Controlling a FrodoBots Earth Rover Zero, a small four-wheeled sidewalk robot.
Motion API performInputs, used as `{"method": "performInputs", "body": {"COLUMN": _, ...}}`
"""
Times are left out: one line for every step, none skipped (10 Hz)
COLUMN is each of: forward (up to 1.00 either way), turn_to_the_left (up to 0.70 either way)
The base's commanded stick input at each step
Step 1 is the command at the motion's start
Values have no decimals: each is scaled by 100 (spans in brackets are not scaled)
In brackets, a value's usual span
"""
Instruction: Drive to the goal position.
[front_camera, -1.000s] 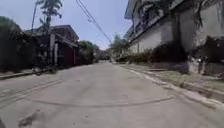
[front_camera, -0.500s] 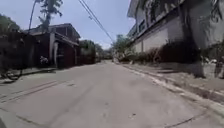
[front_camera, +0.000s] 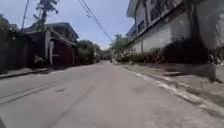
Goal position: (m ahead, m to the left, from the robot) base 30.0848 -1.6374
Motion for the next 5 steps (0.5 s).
{"method": "performInputs", "body": {"forward": 100, "turn_to_the_left": 6}}
{"method": "performInputs", "body": {"forward": 100, "turn_to_the_left": 6}}
{"method": "performInputs", "body": {"forward": 100, "turn_to_the_left": 6}}
{"method": "performInputs", "body": {"forward": 100, "turn_to_the_left": 6}}
{"method": "performInputs", "body": {"forward": 100, "turn_to_the_left": 6}}
